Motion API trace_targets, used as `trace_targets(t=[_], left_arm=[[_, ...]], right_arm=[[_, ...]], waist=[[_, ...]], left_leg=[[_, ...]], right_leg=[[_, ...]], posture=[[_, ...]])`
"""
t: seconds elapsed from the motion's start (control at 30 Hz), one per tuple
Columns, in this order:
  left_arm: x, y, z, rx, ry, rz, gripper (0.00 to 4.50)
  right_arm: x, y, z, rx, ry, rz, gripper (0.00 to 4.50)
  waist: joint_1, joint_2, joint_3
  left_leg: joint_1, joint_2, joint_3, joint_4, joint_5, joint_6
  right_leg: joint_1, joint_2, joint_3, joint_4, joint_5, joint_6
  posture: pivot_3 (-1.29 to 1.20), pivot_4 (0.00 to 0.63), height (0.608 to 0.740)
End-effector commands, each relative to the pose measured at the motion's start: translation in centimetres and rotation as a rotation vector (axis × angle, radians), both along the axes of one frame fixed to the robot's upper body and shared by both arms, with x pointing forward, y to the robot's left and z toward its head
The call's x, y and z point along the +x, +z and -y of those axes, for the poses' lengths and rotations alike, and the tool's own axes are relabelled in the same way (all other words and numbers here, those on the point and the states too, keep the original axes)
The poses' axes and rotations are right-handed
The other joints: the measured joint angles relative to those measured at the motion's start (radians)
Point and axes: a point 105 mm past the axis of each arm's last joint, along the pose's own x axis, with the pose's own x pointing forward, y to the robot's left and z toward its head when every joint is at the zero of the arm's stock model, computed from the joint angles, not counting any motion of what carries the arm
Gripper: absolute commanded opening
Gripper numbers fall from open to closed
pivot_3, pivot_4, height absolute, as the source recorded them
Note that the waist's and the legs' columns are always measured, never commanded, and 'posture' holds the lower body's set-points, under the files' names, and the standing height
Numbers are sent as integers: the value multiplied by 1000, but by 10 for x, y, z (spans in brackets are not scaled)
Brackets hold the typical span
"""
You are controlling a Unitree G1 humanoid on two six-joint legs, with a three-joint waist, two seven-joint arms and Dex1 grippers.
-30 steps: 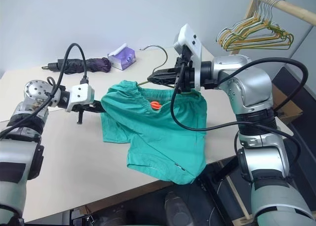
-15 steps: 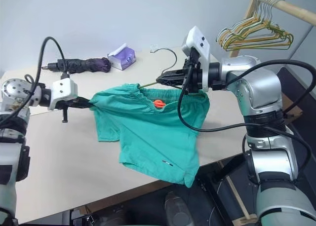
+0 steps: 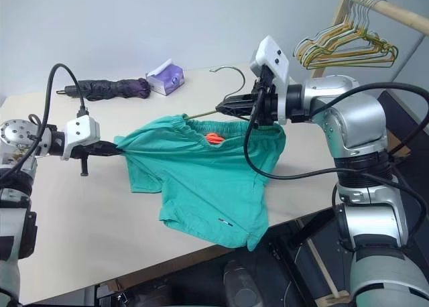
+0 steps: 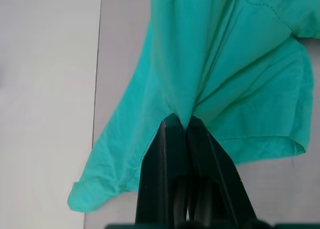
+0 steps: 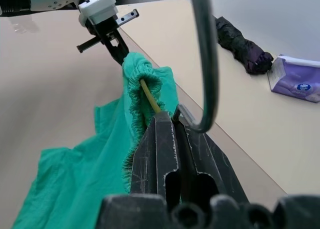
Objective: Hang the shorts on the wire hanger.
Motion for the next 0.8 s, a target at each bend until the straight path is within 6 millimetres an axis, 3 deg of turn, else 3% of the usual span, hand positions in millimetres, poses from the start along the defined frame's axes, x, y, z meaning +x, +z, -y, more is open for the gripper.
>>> trace_targets(t=[0.03,0.1,0.3,0.53,0.8], left_arm=[[-1,14,-14,-12,60,37,33],[-2,13,-16,-6,65,30,33],[7,30,8,-45,-4,87,33],[-10,50,25,41,-206,70,33],[-23,75,30,125,-297,67,33]], right_arm=[[-7,16,4,41,1,85,0],[-8,15,3,49,4,82,0],[-10,5,-6,30,19,86,0],[-10,1,-9,14,16,90,0],[-8,0,-11,13,7,91,0]], waist=[[0,0,0],[0,0,0],[3,0,0],[3,0,0],[4,1,0]], left_leg=[[0,0,0,0,0,0],[0,0,0,0,0,0],[0,0,0,0,0,0],[0,0,0,0,0,0],[1,0,0,-1,0,0]], right_leg=[[0,0,0,0,0,0],[0,0,0,0,0,0],[0,0,0,0,0,0],[0,0,0,0,0,0],[0,0,1,0,-4,6]], posture=[[-177,42,740],[-170,44,740],[-163,44,740],[-163,43,740],[-167,35,740]])
